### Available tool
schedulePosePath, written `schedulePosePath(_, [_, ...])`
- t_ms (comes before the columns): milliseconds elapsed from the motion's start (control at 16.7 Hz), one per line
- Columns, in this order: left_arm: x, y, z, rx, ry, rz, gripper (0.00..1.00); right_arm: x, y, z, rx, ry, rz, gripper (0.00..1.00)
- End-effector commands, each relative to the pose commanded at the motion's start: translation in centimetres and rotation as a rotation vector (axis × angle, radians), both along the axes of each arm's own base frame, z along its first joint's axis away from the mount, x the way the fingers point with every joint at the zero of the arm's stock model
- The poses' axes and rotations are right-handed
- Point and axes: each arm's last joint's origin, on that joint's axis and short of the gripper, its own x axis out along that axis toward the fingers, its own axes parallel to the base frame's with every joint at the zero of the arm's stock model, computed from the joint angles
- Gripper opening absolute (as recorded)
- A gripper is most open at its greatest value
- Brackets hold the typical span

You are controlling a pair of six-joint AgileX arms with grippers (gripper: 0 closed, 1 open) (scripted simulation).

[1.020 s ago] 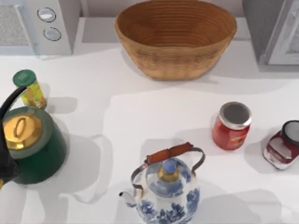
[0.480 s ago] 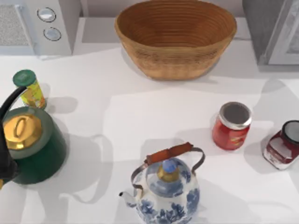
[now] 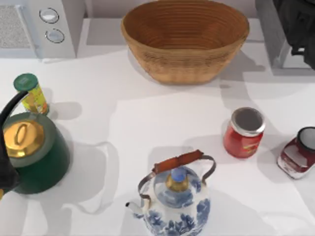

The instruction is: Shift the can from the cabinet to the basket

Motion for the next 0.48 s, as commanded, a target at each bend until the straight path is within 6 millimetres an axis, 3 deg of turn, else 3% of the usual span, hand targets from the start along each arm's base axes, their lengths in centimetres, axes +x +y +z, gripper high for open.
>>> schedulePosePath(240, [0.0,0.0,0.0,0.0,0.0,0.0,1.0,4.8,6.8,-4.2,-0.006,0.015,0.002,0.0])
schedulePosePath(480, [0.0,0.0,0.0,0.0,0.0,0.0,1.0,6.7,10.7,-7.5,-0.008,0.02,-0.005,0.0])
